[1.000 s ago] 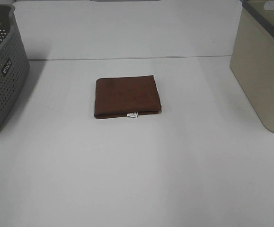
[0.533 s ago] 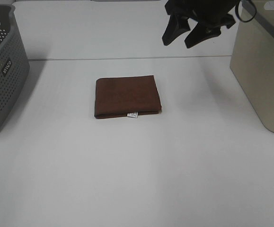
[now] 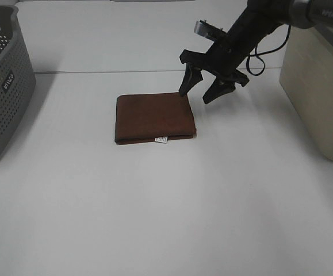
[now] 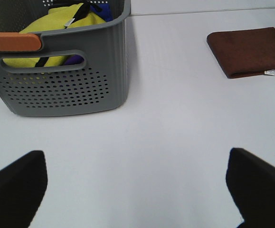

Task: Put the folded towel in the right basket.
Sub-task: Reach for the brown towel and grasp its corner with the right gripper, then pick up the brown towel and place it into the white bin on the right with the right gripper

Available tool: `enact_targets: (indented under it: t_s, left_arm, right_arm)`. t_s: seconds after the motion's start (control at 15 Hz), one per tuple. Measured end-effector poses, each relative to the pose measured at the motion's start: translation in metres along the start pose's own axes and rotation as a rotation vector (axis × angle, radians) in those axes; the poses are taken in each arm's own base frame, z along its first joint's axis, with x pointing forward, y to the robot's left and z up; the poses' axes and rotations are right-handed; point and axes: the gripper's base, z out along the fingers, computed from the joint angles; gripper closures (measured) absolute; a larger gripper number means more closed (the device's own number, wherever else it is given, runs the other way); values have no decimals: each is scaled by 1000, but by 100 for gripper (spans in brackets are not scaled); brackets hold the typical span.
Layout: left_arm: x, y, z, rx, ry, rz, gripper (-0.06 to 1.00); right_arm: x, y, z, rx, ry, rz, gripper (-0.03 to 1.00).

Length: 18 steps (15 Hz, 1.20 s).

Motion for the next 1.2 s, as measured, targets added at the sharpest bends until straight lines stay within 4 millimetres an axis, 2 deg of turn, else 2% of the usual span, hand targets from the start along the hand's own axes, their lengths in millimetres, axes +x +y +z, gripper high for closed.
enact_targets:
  t_s: [0.13,0.27,0.6,0.67,0.73,0.93,1.07,1.2]
  left_arm:
    - [0,0,0,0,0,0,-2]
    - [0,0,0,0,0,0,-2]
    - [0,0,0,0,0,0,-2]
    - [0,0,0,0,0,0,-2]
    - [0,0,0,0,0,0,-2]
    - [0,0,0,0,0,0,-2]
    - [0,0,0,0,0,0,-2]
    - [0,0,0,0,0,0,-2]
  right_arm:
    - [-6,-26,18,-49,10,71,32]
    - [-6,-42,33,-64,29,99,32]
    - [-4,-26,52,-124,49,90,33]
    - [-3,-19,57,-131,53,81,37]
    - [-1,-10,67,-129,52,65,45]
    - [1,-9,72,-120,56,66,87]
    - [0,-7,68,-115,54,52,87]
    - [-5,3,48,-100,25,5,87]
